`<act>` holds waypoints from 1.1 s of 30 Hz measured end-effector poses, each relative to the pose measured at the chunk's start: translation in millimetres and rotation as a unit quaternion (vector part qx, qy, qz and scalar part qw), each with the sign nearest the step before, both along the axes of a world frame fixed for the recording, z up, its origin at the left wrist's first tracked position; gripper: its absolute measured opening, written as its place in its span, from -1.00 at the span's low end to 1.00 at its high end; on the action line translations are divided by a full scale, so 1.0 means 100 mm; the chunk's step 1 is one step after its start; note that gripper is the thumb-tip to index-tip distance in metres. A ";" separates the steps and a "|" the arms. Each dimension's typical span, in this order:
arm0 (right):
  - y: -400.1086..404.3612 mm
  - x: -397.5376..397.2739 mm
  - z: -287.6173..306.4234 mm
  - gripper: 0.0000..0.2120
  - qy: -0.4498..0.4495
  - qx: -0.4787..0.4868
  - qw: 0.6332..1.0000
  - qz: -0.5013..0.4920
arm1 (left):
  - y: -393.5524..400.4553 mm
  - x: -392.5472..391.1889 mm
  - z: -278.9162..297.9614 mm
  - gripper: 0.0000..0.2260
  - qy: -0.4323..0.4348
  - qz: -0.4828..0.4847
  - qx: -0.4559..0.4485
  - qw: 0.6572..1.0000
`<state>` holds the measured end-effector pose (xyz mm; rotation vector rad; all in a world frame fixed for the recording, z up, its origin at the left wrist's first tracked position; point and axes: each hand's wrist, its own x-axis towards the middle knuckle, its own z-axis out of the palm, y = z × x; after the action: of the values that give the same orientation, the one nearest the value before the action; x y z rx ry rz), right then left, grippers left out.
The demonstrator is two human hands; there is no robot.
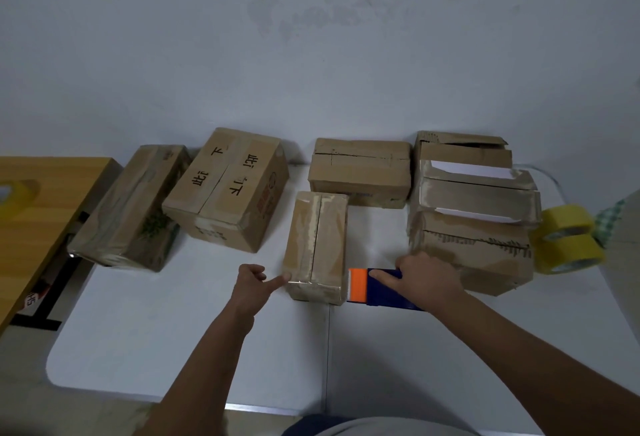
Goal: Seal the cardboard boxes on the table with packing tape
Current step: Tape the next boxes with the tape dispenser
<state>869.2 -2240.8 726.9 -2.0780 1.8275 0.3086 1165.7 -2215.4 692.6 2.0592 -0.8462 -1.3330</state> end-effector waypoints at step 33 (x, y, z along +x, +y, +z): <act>-0.06 0.15 0.00 -0.38 0.015 0.008 1.000 0.006 | 0.07 0.40 -0.11 -0.74 -0.108 -0.118 -0.033 0.987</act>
<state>884.4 -2246.8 726.7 -2.0853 1.8240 0.3577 1205.2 -2208.2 681.1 2.1280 -1.2466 -1.1941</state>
